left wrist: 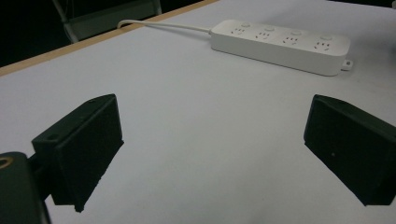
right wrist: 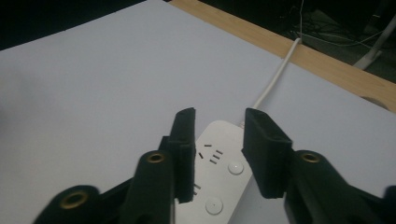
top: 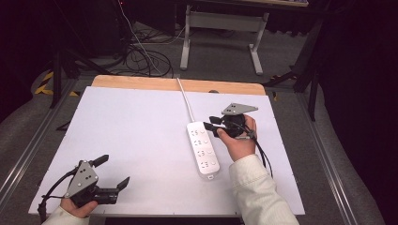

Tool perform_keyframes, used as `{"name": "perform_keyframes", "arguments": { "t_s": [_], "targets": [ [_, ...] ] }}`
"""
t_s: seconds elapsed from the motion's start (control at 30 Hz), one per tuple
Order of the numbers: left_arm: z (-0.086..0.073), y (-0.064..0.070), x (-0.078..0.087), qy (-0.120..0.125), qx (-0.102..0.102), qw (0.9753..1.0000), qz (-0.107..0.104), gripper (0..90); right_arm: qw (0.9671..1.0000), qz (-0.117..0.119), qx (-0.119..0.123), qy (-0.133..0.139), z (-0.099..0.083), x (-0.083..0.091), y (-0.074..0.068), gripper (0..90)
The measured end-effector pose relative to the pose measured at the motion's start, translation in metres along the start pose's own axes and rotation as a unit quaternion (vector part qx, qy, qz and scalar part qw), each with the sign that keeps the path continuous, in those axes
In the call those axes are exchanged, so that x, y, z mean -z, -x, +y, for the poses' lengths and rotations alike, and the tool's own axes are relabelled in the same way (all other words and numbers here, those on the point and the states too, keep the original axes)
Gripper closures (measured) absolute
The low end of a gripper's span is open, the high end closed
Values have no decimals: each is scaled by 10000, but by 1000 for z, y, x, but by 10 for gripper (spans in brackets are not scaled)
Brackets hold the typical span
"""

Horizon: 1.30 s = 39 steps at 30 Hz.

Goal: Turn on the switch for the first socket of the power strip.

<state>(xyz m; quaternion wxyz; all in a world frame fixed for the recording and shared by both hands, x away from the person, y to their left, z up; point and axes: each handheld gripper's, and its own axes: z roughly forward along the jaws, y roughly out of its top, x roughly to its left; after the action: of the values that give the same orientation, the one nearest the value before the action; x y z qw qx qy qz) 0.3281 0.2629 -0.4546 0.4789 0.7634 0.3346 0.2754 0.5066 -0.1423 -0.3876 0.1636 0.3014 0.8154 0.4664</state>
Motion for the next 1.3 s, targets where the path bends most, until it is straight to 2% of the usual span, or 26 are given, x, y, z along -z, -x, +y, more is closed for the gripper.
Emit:
{"name": "perform_keyframes", "arguments": {
  "t_s": [0.2,0.3,0.53,0.87,1.07,1.2,1.3],
  "targets": [
    [0,0,0,-1,22,10000,-4,49,9997,30,-36,223,1,19,-1,447],
    [0,0,0,-9,24,10000,-2,49,9996,172,10,206,-1,28,-3,368],
    [0,0,0,-6,14,10000,23,49,9990,263,268,221,-8,46,-14,259],
    [0,0,0,-16,22,10000,9,49,9982,416,276,324,-31,72,-25,231],
    [0,0,0,106,187,9997,-70,45,9981,495,138,350,-54,82,-28,221],
    [0,1,-1,-26,22,10000,12,50,9980,528,74,348,-67,87,-27,204],
    [0,1,0,-10,20,10000,3,51,9976,573,35,389,-79,90,-26,195]
  ]
}}
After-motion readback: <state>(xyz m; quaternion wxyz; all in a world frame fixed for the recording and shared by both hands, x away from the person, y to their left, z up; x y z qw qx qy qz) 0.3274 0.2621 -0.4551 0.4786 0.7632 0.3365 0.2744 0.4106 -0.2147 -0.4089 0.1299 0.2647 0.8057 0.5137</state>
